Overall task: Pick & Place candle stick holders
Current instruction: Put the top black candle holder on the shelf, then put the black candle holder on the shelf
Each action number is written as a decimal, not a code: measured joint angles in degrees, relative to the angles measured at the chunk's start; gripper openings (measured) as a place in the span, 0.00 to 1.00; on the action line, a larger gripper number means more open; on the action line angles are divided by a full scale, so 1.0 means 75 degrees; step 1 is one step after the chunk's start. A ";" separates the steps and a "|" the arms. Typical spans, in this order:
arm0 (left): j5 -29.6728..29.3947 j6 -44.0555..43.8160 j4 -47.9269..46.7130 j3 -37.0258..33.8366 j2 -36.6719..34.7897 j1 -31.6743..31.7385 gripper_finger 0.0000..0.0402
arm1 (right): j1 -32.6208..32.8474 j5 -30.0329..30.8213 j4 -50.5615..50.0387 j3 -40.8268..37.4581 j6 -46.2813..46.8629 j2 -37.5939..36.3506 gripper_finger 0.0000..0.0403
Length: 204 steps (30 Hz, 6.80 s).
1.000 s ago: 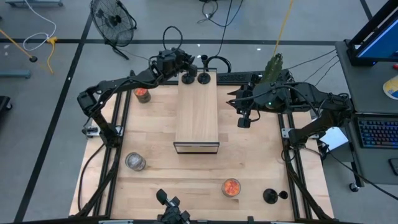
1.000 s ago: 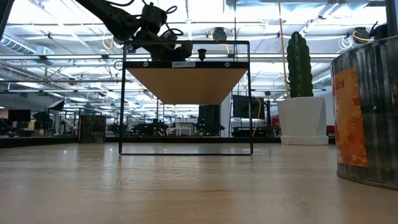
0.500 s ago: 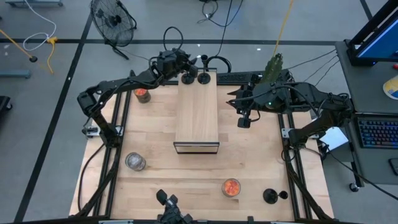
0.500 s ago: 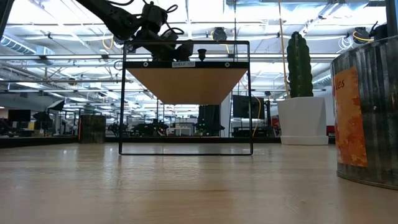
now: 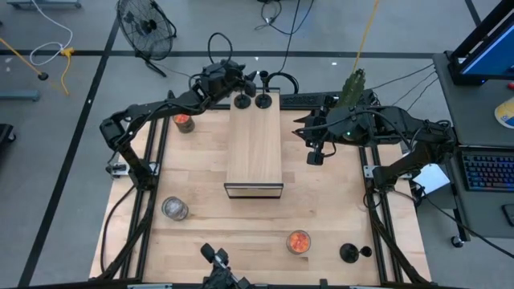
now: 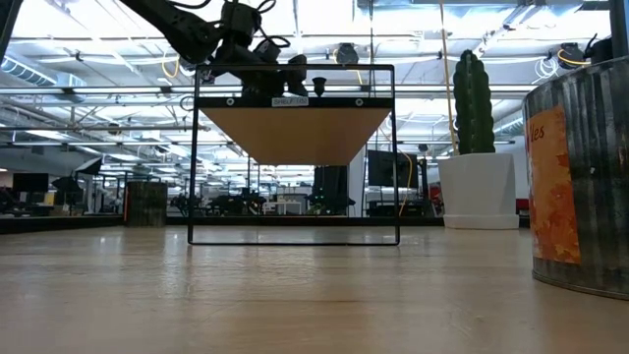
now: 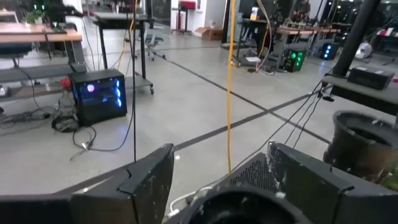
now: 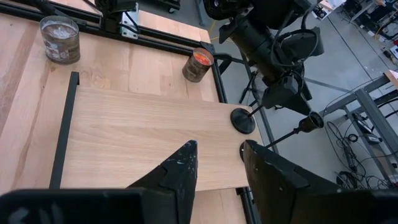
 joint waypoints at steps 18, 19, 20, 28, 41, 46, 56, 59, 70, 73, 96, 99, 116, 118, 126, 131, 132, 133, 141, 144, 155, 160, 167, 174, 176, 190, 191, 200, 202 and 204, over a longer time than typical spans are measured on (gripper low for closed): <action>-0.0612 0.1175 0.0241 -0.0003 -0.1543 0.0019 0.66 | 0.0000 -0.0003 -0.0003 -0.0001 -0.0001 0.0000 0.31; -0.0612 0.1105 0.0228 -0.0003 -0.1708 -0.0019 0.66 | 0.0000 -0.0003 -0.0003 -0.0001 0.0000 0.0003 0.31; -0.0613 0.1016 0.0150 -0.0003 -0.1876 -0.0058 0.66 | 0.0000 -0.0003 -0.0003 -0.0001 0.0000 0.0003 0.31; -0.0612 0.0520 -0.2507 -0.0003 -0.3277 -0.0742 0.66 | 0.0012 -0.0001 -0.0602 -0.0001 0.0209 0.0003 0.30; -0.1603 -0.0873 -0.6068 -0.0003 -0.5070 -0.2498 0.41 | 0.0015 -0.0027 -0.2046 -0.0001 0.1493 -0.0325 0.01; -0.1604 -0.1174 -0.7009 -0.0003 -0.5290 -0.2972 0.19 | 0.0100 -0.0032 -0.2066 -0.0001 0.1613 -0.0690 0.02; -0.1386 -0.1389 -0.6777 -0.0757 -0.5488 -0.3817 0.02 | 0.1004 -0.0042 -0.0418 -0.2507 0.2530 -0.2220 0.00; -0.1364 -0.1414 -0.5728 -0.1626 -0.5812 -0.4048 0.01 | 0.1334 -0.0330 0.0090 -0.3419 0.2861 -0.2752 0.00; -0.1175 -0.2223 -0.3175 -0.4671 -0.7199 -0.4758 0.03 | 0.2365 -0.1657 0.0353 -0.4913 0.3823 -0.4013 0.00; -0.1170 -0.2453 -0.2969 -0.5217 -0.7463 -0.4946 0.04 | 0.2658 -0.1637 0.0469 -0.5224 0.4189 -0.4194 0.00; -0.1171 -0.3080 -0.2604 -0.5753 -0.7612 -0.5260 0.08 | 0.3538 -0.1437 0.1888 -0.6692 0.4644 -0.4744 0.02; -0.0663 -0.2596 -0.2538 -0.5753 -0.7618 -0.5257 0.08 | 0.3532 -0.1437 0.1843 -0.6692 0.4459 -0.4730 0.02; 0.0629 -0.2323 -0.1902 -0.6478 -0.7883 -0.5272 0.08 | 0.6100 -0.2363 0.1555 -0.6597 0.6214 -0.4170 0.00; 0.0629 -0.2374 -0.1823 -0.6611 -0.7974 -0.5272 0.08 | 0.6419 -0.2484 0.1246 -0.6367 0.6837 -0.4008 0.00; 0.0629 -0.2337 -0.1760 -0.6671 -0.8020 -0.5272 0.08 | 0.7081 -0.3222 -0.0207 -0.5145 0.9468 -0.3106 0.00; 0.0627 -0.2252 -0.1753 -0.6671 -0.8020 -0.5272 0.08 | 0.7082 -0.4396 -0.0301 -0.5089 1.1178 -0.2635 0.00; 0.0626 -0.2233 -0.1732 -0.6671 -0.8020 -0.5272 0.08 | 0.7082 -0.4663 -0.0298 -0.5089 1.1550 -0.2566 0.00; 0.0621 -0.2177 -0.1706 -0.6671 -0.8020 -0.5272 0.08 | 0.7085 -0.4925 -0.0288 -0.5089 1.1888 -0.2511 0.01; 0.0606 -0.1561 -0.1324 -0.6671 -0.8020 -0.5272 0.08 | 0.7082 -0.5179 -0.0155 -0.5083 1.2916 -0.2614 0.08; 0.0610 -0.1591 -0.1362 -0.6671 -0.8020 -0.5272 0.08 | 0.7085 -0.5008 -0.0374 -0.5083 1.3051 -0.2656 0.08; 0.0816 -0.1727 -0.1362 -0.6671 -0.8020 -0.5272 0.08 | 0.7082 -0.5033 -0.0799 -0.5083 1.3398 -0.2678 0.00; 0.0822 -0.1730 -0.1365 -0.6671 -0.8020 -0.5272 0.08 | 0.7082 -0.5021 -0.0801 -0.5083 1.3674 -0.2678 0.03; 0.0825 -0.1695 -0.1370 -0.6671 -0.8020 -0.5272 0.08 | 0.7082 -0.4734 -0.0801 -0.5089 1.4026 -0.2678 0.20; 0.0828 -0.1686 -0.1373 -0.6669 -0.8020 -0.5272 0.08 | 0.7082 -0.4223 -0.0804 -0.5090 1.3856 -0.2536 0.38; 0.0828 -0.1672 -0.1373 -0.6670 -0.8020 -0.5272 0.08 | 0.7082 -0.4226 -0.0804 -0.5092 1.3816 -0.2424 0.39; 0.0828 -0.1672 -0.1392 -0.6668 -0.8020 -0.5272 0.08 | 0.7082 -0.4278 -0.0918 -0.5098 1.3790 -0.1760 0.37; 0.0828 -0.1672 -0.1393 -0.6668 -0.8020 -0.5272 0.08 | 0.7082 -0.4255 -0.0907 -0.5098 1.3770 -0.1746 0.37; 0.0831 -0.1675 -0.1417 -0.6668 -0.8020 -0.5272 0.08 | 0.7234 -0.4240 -0.0642 -0.5098 1.4014 -0.1679 0.37; 0.0831 -0.1675 -0.1417 -0.6668 -0.8020 -0.5272 0.08 | 0.7298 -0.4231 -0.0552 -0.5098 1.4146 -0.1679 0.37; 0.0831 -0.1675 -0.1417 -0.6668 -0.8020 -0.5272 0.08 | 0.7367 -0.4217 -0.0577 -0.5098 1.4285 -0.1679 0.37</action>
